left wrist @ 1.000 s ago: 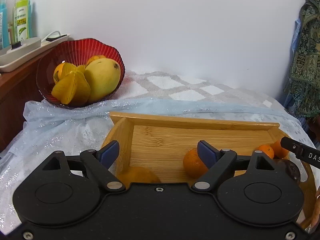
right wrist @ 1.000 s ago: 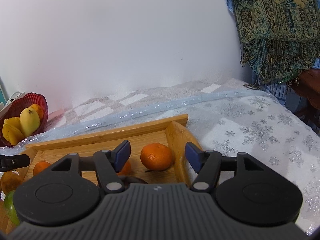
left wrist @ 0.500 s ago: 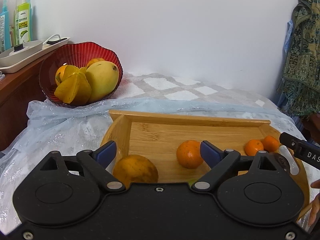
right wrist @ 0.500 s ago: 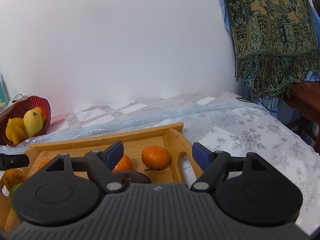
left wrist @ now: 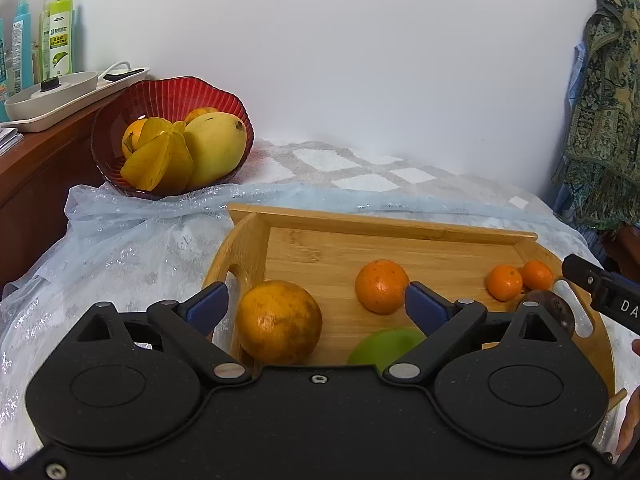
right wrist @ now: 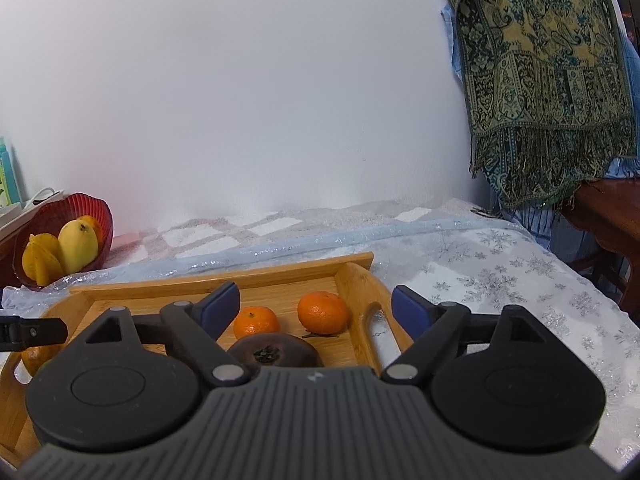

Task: Organize fruits
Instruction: 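Open both grippers to set the orange and mandarin on the tray, then withdraw both grippers from the tray toward the loose jujubes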

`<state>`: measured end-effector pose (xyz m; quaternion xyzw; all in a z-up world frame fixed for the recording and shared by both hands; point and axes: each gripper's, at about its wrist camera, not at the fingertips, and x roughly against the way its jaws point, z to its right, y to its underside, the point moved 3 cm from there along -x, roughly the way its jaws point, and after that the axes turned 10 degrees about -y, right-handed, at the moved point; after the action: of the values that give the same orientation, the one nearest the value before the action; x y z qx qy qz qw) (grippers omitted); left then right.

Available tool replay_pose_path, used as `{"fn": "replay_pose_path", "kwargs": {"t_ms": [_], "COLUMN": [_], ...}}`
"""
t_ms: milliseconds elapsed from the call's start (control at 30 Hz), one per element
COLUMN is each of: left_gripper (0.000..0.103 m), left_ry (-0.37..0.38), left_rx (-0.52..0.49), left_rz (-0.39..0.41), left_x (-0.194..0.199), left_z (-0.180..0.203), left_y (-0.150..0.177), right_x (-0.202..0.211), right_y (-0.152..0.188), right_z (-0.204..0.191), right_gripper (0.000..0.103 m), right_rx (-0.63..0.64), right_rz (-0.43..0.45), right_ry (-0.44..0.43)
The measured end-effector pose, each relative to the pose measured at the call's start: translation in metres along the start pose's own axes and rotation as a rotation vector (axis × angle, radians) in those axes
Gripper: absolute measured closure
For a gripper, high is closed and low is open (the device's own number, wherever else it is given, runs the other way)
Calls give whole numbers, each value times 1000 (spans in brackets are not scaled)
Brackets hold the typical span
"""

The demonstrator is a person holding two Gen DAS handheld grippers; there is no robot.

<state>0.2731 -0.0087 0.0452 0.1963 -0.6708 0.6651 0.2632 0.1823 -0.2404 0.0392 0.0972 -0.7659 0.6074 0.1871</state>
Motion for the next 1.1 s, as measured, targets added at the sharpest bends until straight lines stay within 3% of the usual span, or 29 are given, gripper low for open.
{"fn": "replay_pose_path", "kwargs": {"t_ms": [233,367,633,1100], "left_gripper": [6,5,1,1], "left_ry": [16,26,38,12], "left_rx": [-4,-12,-56,-100], "left_rz": [8,18,36,7], "left_x": [16,32,73,125], "left_z": [1,2,8,7], "left_y": [10,16,28,54], "right_x": [17,34,73,111], "right_y": [5,7,18,42], "right_z": [-4,-9,-20,-27], "right_gripper": [6,0,0,0], "right_rx": [24,16,14,12], "right_rz": [20,38,70,35], "right_ry": [-7,-53,-111,-135]}}
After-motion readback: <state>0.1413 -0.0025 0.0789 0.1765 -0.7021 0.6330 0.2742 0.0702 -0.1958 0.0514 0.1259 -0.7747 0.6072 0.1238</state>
